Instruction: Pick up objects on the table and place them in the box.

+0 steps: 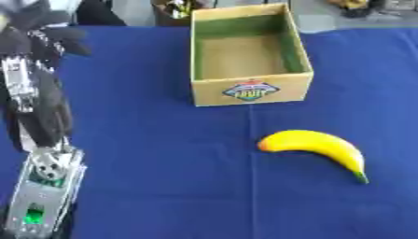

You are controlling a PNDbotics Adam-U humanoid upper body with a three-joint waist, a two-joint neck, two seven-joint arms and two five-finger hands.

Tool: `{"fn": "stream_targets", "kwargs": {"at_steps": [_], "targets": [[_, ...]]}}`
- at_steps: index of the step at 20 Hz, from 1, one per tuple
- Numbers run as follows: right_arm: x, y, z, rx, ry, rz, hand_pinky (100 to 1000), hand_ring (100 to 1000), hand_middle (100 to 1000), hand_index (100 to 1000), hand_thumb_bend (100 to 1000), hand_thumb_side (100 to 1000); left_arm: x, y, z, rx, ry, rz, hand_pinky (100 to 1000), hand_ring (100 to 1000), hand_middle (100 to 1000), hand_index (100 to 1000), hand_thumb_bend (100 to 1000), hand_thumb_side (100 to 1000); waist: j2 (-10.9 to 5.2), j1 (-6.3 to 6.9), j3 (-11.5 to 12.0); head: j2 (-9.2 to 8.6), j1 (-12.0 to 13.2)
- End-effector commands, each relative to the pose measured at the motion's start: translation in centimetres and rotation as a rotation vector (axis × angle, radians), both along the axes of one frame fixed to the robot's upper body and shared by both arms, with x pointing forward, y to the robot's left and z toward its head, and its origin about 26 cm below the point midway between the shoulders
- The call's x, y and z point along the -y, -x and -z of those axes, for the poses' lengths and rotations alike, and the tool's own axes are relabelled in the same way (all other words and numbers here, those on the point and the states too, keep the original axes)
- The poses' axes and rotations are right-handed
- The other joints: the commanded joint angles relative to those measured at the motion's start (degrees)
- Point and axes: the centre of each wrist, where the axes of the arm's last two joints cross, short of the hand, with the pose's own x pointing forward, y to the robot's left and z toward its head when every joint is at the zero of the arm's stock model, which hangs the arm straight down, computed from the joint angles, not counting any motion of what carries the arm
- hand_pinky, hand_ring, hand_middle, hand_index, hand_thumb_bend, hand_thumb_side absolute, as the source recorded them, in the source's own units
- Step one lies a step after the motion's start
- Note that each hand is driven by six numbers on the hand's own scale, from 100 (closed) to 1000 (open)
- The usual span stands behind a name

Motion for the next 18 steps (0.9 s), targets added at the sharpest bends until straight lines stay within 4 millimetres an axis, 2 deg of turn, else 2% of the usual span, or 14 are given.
{"fn": "stream_targets", "kwargs": {"at_steps": [1,9,11,13,14,18], "targets": [[0.3,0.1,-1.0,0.115,-0.016,-0.042,668,618,570,771,100,853,-0.3,0.3,-0.7,0.027,-0.012,-0.007,490,577,633,794,100,1000,-0.94,-0.10,-0.12,-0.59,0.16],[1.8,0.3,-2.5,0.027,0.184,0.033,691,642,589,783,100,916,-0.4,0.3,-0.7,0.023,-0.017,-0.010,491,578,634,794,100,1000,-1.24,-0.33,-0.52,-0.27,0.20],[2.2,0.4,-2.9,-0.046,0.276,0.076,706,654,600,787,171,926,-0.4,0.3,-0.7,0.023,-0.020,-0.010,491,578,634,794,100,1000,-1.35,-0.40,-0.65,-0.27,0.14],[2.3,0.4,-3.3,-0.100,0.337,0.113,706,654,600,787,171,926,-0.4,0.3,-0.6,0.022,-0.021,-0.009,491,578,634,794,100,1000,-1.44,-0.40,-0.71,-0.25,0.11],[2.5,0.4,-3.4,-0.130,0.382,0.130,720,676,620,793,247,950,-0.4,0.3,-0.6,0.022,-0.023,-0.009,491,578,635,794,100,1000,-1.47,-0.49,-0.76,-0.22,0.09],[3.2,0.5,-4.7,-0.272,0.607,0.240,725,697,643,799,282,996,-0.5,0.3,-0.6,0.019,-0.028,-0.009,491,578,635,795,100,1000,-1.74,-0.67,-0.97,-0.05,0.00]]}}
